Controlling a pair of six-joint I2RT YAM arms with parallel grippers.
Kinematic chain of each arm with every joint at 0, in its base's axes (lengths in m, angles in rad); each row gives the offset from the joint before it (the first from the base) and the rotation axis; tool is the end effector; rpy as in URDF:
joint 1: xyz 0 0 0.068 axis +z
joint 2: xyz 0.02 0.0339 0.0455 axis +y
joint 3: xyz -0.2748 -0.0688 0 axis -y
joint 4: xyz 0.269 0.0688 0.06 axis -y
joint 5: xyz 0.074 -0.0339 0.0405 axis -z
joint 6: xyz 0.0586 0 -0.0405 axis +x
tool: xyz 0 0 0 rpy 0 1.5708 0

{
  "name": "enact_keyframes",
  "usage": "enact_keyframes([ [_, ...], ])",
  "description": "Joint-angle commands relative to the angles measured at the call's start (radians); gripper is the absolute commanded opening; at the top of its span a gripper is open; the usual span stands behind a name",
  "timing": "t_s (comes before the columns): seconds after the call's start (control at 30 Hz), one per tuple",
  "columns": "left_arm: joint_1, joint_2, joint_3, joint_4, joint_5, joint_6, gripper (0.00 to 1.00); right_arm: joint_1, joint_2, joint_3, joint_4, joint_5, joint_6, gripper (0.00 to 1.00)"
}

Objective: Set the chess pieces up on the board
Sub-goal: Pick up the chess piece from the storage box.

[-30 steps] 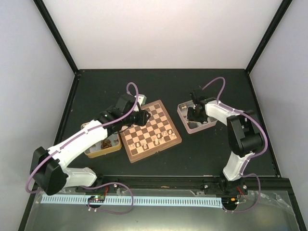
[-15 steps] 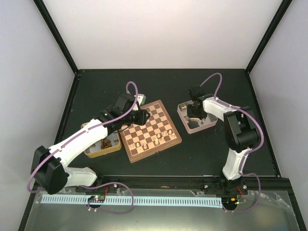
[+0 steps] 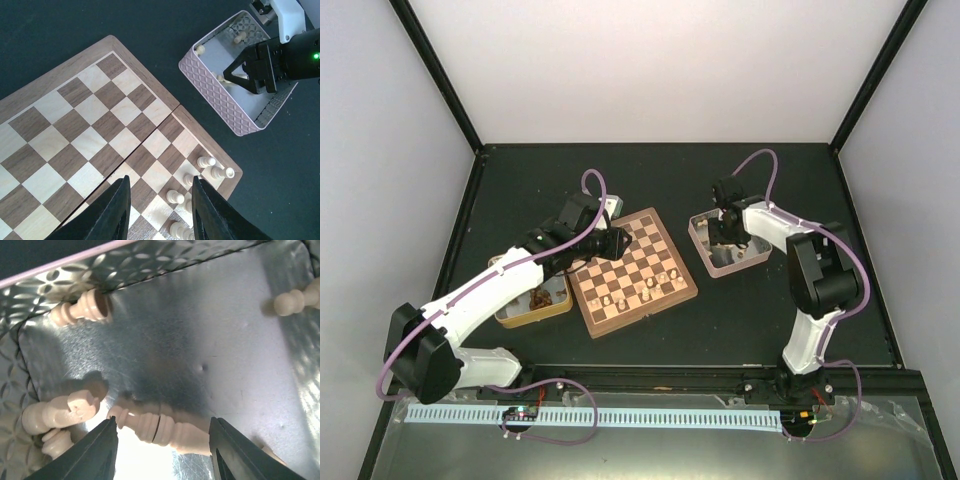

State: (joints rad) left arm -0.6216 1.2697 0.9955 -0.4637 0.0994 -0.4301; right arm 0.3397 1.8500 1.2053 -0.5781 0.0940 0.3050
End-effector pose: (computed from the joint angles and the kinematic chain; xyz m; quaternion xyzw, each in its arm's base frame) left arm 0.2499 -0.1862 0.2718 0.1073 0.9073 -0.2421 0.3266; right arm 0.3714 0.1254 0.1395 -0.0089 0.9838 0.0109 0.1787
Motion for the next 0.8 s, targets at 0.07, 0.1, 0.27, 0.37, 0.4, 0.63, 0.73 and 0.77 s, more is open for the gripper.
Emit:
enact_keyframes([
  [0.07, 0.009, -0.010, 0.019, 0.002, 0.021, 0.000, 0.35, -0.032, -0.028, -0.010, -0.001, -0.059, -0.170, 0.51],
  [0.1, 0.009, -0.010, 0.018, 0.001, 0.022, 0.000, 0.35, -0.037, -0.026, -0.010, -0.008, -0.067, -0.181, 0.51],
  [0.27, 0.012, -0.016, 0.011, 0.002, 0.023, 0.001, 0.35, -0.051, -0.027, -0.024, -0.023, -0.080, -0.212, 0.51],
  [0.37, 0.012, -0.014, 0.011, 0.002, 0.025, 0.001, 0.35, -0.053, -0.002, -0.012, -0.037, -0.078, -0.217, 0.51],
  [0.4, 0.013, -0.013, 0.011, 0.002, 0.026, 0.002, 0.35, -0.053, 0.004, -0.007, -0.042, -0.075, -0.216, 0.51],
  [0.63, 0.014, -0.012, 0.007, 0.005, 0.028, 0.001, 0.35, -0.053, 0.027, -0.002, -0.048, -0.082, -0.216, 0.47],
  [0.73, 0.014, -0.010, 0.008, 0.004, 0.029, 0.000, 0.35, -0.053, 0.038, 0.002, -0.050, -0.073, -0.205, 0.43],
  [0.77, 0.014, -0.010, 0.008, 0.005, 0.030, 0.000, 0.35, -0.052, 0.039, 0.001, -0.050, -0.076, -0.205, 0.41],
])
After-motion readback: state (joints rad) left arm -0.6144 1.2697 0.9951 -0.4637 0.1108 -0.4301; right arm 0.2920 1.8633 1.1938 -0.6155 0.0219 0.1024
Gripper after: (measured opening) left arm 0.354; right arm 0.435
